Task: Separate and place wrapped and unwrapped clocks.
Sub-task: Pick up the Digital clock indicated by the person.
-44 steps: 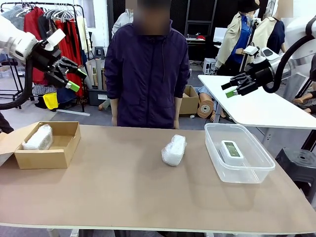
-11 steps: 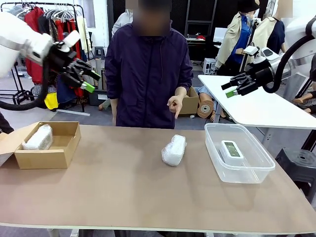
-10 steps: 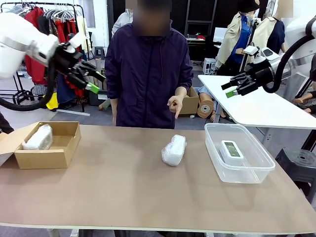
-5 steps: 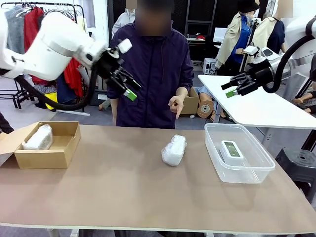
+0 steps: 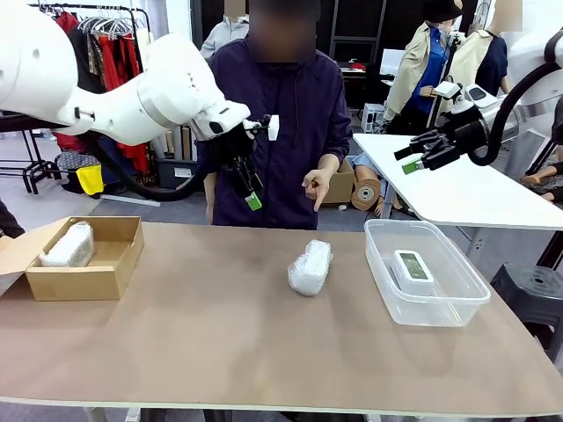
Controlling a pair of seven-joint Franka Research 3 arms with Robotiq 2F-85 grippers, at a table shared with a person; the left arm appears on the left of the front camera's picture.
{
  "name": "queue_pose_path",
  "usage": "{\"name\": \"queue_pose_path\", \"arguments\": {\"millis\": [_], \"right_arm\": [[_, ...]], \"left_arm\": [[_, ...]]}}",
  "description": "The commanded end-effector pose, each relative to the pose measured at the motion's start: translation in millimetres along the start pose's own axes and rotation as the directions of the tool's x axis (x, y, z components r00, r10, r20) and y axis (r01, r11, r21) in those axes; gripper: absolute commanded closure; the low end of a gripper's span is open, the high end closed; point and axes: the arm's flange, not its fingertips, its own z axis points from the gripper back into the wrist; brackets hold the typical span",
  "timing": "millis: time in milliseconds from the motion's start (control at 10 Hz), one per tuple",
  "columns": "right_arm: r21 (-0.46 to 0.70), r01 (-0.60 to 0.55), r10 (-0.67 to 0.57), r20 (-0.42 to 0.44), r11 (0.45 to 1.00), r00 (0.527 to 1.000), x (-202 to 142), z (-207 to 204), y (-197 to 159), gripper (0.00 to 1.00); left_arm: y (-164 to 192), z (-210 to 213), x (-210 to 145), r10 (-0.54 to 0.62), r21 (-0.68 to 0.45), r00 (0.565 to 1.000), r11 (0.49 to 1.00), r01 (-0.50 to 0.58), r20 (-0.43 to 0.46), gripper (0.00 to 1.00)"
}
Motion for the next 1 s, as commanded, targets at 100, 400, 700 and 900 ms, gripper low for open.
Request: {"name": "queue_pose_path", "arguments": {"millis": [100, 400, 700, 900], "right_arm": [[0.003, -0.003, 0.003, 0.004, 1.0, 1.0, 2, 0, 1, 0.0], [0.003, -0.003, 0.003, 0.004, 1.0, 1.0, 2, 0, 1, 0.0], [0.003, -0.003, 0.003, 0.004, 1.0, 1.0, 2, 0, 1, 0.0], [0.003, -0.003, 0.003, 0.004, 1.0, 1.0, 2, 0, 1, 0.0]], "left_arm": [[0, 0, 0, 0.0, 0.0, 1.0, 1.0, 0.0, 0.0, 0.0], [0, 0, 0, 0.0, 0.0, 1.0, 1.0, 0.0, 0.0, 0.0], [2, -4, 5, 0.022, 0.001, 1.0, 1.0, -0.022, 0.01, 0.0], [20, -46, 27, 0.204, 0.07, 0.972, 0.978, -0.197, -0.119, 0.0]]}}
